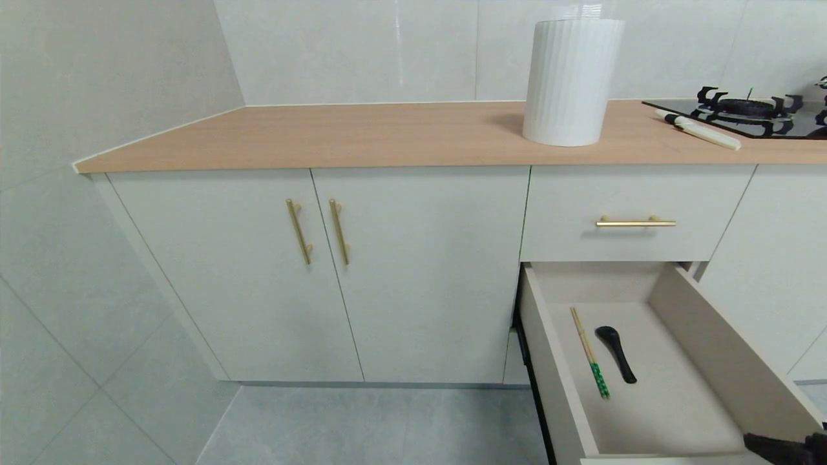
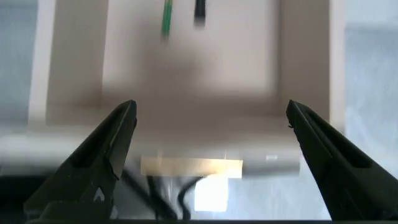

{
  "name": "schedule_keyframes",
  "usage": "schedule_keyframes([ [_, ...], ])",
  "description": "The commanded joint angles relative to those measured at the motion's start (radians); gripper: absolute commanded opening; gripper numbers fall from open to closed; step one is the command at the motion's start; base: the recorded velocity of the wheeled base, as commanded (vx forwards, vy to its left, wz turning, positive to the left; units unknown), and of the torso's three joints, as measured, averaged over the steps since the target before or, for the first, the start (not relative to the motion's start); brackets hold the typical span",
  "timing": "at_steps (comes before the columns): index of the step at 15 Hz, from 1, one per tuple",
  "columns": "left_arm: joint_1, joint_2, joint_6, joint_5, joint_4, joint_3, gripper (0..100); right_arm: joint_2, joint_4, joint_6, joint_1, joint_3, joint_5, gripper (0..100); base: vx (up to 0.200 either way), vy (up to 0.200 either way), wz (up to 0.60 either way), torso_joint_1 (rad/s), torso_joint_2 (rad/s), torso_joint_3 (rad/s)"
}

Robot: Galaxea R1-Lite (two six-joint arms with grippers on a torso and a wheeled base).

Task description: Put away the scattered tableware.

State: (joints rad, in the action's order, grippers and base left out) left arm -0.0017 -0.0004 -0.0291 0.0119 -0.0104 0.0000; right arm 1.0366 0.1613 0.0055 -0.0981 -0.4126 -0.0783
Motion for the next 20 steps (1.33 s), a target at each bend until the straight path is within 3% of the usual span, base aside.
schedule_keyframes([
  [1,0.000,0.000,0.002,0.000,0.000,0.000,100,-0.075,0.043,-0.002,0.000,0.020,0.040,100,0.000,0.000,0.00,0.000,0.00,0.000],
  [3,0.000,0.000,0.008,0.000,0.000,-0.002,100,-0.035,0.052,-0.006,-0.003,0.024,0.043,100,0.000,0.000,0.00,0.000,0.00,0.000],
  [4,0.000,0.000,0.026,0.000,-0.002,-0.002,100,0.036,0.060,-0.006,-0.003,0.043,0.043,100,0.000,0.000,0.00,0.000,0.00,0.000],
  [12,0.000,0.000,0.026,0.000,-0.002,-0.002,100,0.273,0.110,0.002,-0.025,0.043,0.045,100,0.000,0.000,0.00,0.000,0.00,0.000],
  [20,0.000,0.000,0.026,0.000,-0.002,-0.002,100,0.533,-0.155,0.021,-0.023,0.035,0.037,100,0.000,0.000,0.00,0.000,0.00,0.000],
])
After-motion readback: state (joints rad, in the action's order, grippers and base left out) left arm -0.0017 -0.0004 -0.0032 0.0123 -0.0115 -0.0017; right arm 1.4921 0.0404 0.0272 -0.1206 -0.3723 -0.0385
